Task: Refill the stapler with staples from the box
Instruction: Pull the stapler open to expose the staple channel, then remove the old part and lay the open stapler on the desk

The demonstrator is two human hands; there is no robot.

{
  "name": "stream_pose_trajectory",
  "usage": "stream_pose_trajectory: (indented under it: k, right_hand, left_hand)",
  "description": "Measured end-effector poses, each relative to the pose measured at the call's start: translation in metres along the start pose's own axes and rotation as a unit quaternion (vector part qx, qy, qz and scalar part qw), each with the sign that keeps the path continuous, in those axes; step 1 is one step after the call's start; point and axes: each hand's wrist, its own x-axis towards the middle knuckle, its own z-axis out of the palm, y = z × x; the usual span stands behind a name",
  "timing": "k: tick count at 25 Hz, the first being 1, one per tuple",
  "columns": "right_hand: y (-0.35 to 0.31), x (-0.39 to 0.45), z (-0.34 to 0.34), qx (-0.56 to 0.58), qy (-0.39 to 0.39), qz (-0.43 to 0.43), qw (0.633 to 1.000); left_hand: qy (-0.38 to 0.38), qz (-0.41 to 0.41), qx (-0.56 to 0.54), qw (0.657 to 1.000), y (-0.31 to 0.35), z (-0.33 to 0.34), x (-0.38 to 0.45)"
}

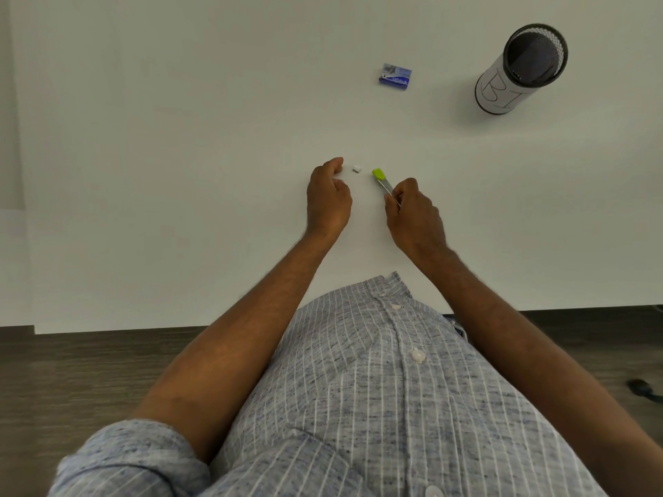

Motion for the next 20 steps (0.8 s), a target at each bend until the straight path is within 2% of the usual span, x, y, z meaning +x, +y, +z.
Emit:
stream_pose_trajectory:
  k: [5,8,10,12,14,17,20]
  right_hand:
    - [0.004,0.0,-0.004,0.147,0.03,0.065,0.986]
    - [0.003,0.001,-0.006,0.246,0.029,0.093,0.964]
    - [0.001,0.001,-0.007,0.365,-0.004,0.163,0.917]
    - [-0.002,0.0,-0.009,0.477,-0.054,0.233,0.846]
    - [-0.004,-0.003,-0.01,0.547,-0.101,0.27,0.786]
    - [-0.007,-0.008,-0.01,0.609,-0.151,0.293,0.721]
    - [-0.009,-0.012,-0.012,0.645,-0.202,0.297,0.674]
  left_hand:
    - [-0.081,0.032,0.065,0.994,0.0,0.003,0.009]
    - [-0.09,0.023,0.059,0.994,0.002,0.004,0.009]
    - [-0.064,0.014,0.022,0.998,0.004,0.003,0.002]
    - [-0.052,-0.001,-0.026,0.998,0.006,0.001,-0.005]
    - [-0.084,-0.038,-0.092,0.992,0.011,0.001,-0.012]
    - [-0.129,-0.056,-0.175,0.975,0.021,0.0,-0.018]
    - [-0.128,-0.045,-0.19,0.972,0.029,0.0,-0.018]
